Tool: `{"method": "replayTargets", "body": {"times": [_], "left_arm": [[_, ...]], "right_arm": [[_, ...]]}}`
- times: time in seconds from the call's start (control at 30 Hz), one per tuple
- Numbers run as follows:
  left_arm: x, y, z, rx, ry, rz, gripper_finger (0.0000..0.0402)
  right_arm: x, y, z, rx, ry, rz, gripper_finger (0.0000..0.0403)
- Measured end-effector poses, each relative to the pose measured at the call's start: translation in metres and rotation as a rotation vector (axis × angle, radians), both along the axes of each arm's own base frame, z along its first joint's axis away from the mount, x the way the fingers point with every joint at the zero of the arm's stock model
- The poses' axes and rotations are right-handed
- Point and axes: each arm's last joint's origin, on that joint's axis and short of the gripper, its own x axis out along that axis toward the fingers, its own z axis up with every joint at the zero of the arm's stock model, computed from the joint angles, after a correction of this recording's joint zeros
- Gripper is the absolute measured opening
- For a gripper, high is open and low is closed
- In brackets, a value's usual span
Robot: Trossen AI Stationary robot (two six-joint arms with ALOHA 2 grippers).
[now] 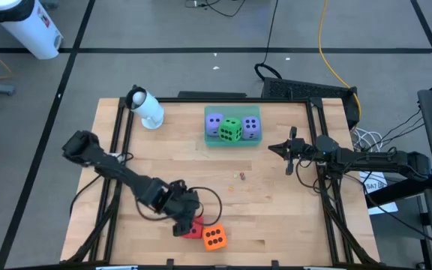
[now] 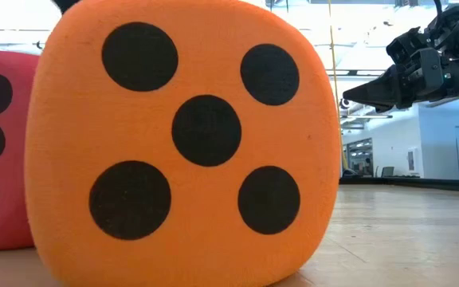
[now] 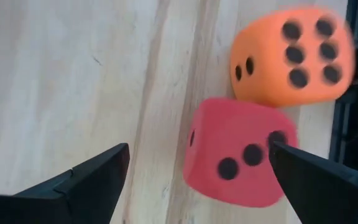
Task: Pick & Place Dice
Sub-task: Put the big red dice into the green bin
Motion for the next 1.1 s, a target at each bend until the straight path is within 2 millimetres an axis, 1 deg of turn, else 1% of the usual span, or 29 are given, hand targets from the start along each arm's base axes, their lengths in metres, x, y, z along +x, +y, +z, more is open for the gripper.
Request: {"method": "replayTargets", "body": {"times": [0.1, 0.17, 0.3, 0.4, 0.5, 0.63, 0.77, 0.9, 0.97, 1.1], "left_arm": [[-0.003, -0.013, 0.017, 0.026, -0.06, -0.001, 0.0397], [-0.005, -0.022, 0.018, 0.05, -0.081, -0.024, 0.0397], [-0.008, -0.038, 0.002, 0.105, -0.044, -0.084, 0.0397], [-0.006, -0.044, -0.013, 0.142, 0.002, -0.111, 0.0397], [-0.001, -0.047, -0.025, 0.166, 0.04, -0.141, 0.0397], [0.008, -0.049, -0.022, 0.147, 0.036, -0.171, 0.0397], [0.009, -0.051, -0.023, 0.152, 0.058, -0.185, 0.0397], [0.008, -0.05, -0.029, 0.158, 0.109, -0.183, 0.0397], [0.01, -0.05, -0.034, 0.153, 0.13, -0.186, 0.0397], [0.014, -0.049, -0.038, 0.134, 0.146, -0.184, 0.0397]], "right_arm": [[0.0, 0.0, 0.0, 0.001, 0.0, 0.0, 0.0004], [0.0, 0.0, 0.0, 0.0, 0.0, 0.0, 0.0004], [0.0, 0.0, 0.0, 0.001, 0.0, 0.0, 0.0004], [0.0, 0.0, 0.0, 0.0, 0.0, 0.0, 0.0004], [0.0, 0.0, 0.0, 0.001, 0.0, 0.0, 0.0004], [0.0, 0.0, 0.0, 0.0, 0.0, 0.0, 0.0004], [0.0, 0.0, 0.0, 0.001, 0.0, 0.0, 0.0004], [0.0, 0.0, 0.0, 0.0, 0.0, 0.0, 0.0004], [0.0, 0.0, 0.0, 0.0, 0.0, 0.0, 0.0004], [0.0, 0.0, 0.0, 0.0, 0.0, 0.0, 0.0004]]}}
